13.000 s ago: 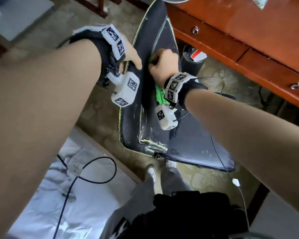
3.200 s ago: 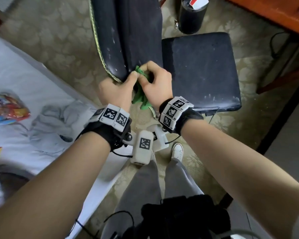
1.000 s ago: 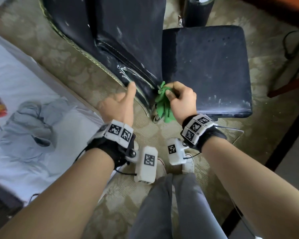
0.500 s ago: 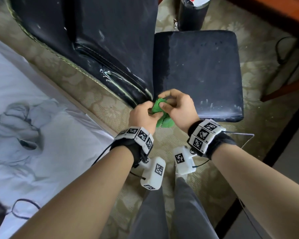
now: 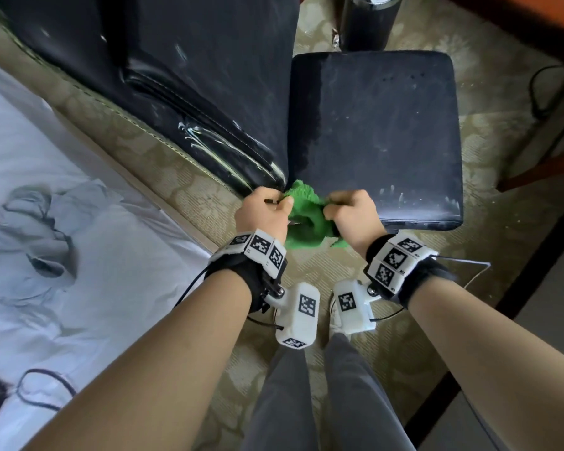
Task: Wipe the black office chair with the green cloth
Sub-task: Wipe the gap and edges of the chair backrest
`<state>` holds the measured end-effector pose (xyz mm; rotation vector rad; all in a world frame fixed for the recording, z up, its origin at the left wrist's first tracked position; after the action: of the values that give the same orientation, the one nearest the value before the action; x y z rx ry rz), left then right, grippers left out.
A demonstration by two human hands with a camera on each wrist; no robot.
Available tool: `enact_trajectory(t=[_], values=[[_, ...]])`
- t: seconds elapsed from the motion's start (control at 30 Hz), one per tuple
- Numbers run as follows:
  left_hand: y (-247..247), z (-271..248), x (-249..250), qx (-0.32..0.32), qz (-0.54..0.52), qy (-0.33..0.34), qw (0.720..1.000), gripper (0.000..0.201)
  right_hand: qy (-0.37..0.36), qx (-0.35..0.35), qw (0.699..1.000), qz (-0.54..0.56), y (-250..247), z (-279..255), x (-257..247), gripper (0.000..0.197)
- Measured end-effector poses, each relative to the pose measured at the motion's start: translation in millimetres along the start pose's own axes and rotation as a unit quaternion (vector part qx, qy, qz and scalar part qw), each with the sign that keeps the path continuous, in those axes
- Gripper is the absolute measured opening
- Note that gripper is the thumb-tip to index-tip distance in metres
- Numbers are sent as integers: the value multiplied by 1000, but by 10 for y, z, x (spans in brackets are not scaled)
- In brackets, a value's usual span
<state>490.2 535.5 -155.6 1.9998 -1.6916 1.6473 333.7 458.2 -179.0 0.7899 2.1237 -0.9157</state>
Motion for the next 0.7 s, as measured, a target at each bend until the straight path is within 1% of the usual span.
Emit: enact_trajectory(t=[0.03, 0.1, 0.13, 0.17, 0.2, 0.23, 0.27, 0.3, 0.37, 0.4, 0.47, 0.5, 0.53, 0.57, 0.6, 0.7], values=[[-26, -10, -51, -15, 8, -29, 999, 15, 8, 4, 998, 63, -13, -17, -49, 12], [-147, -59, -157, -31, 4, -103, 994, 18, 15, 1, 985, 170, -41, -86, -201, 28], [-250, -94, -192, -18, -14, -135, 991, 23, 15, 3, 979, 205, -41, -107, -268, 30], [-372, -121, -198, 6, -31, -154, 988, 31, 5, 6, 976, 218, -25, -118, -346, 28], [-497, -147, -175, 38, -46, -157, 986, 42, -20, 6, 978, 208, 4, -122, -443, 24], [-611, -169, -140, 75, -67, -145, 984, 53, -56, 6, 984, 170, 41, -128, -546, 18], [-717, -180, -75, 111, -98, -119, 982, 61, -96, 3, 988, 124, 95, -163, -663, 19], [-812, -168, -2, 138, -141, -82, 977, 64, -129, 0, 988, 83, 153, -208, -780, 25], [-955, -122, 171, 162, -194, -5, 968, 66, -189, 11, 981, 40, 258, -294, -1010, 35], [-992, -99, 244, 166, -203, 21, 965, 68, -233, 23, 972, 25, 302, -342, -1139, 37], [-1039, -34, 326, 167, -204, 51, 963, 72, -315, 46, 948, -7, 409, -405, -1335, 36], [-1052, -3, 333, 172, -202, 61, 962, 65, -341, 52, 939, -18, 469, -418, -1392, 34], [-1059, 15, 330, 178, -198, 65, 962, 51, -353, 57, 933, -25, 532, -406, -1406, 33], [-1070, 24, 332, 188, -193, 69, 961, 36, -359, 61, 931, -27, 584, -388, -1398, 33], [-1079, 28, 326, 198, -186, 73, 960, 27, -360, 66, 930, -27, 629, -369, -1373, 31], [-1086, 54, 277, 198, -182, 82, 960, 24, -332, 99, 937, -38, 675, -282, -1195, 20]])
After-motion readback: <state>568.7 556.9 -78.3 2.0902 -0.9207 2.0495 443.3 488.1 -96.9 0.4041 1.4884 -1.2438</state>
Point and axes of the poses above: each hand's wrist, its own z-axis towards the middle knuckle, its own y-axis out of the palm, x = y × z, the point moved 7 cm from there along z, towards the middle knuckle, and after that the axes turned 6 degrees about -z, right-handed, at the moved point
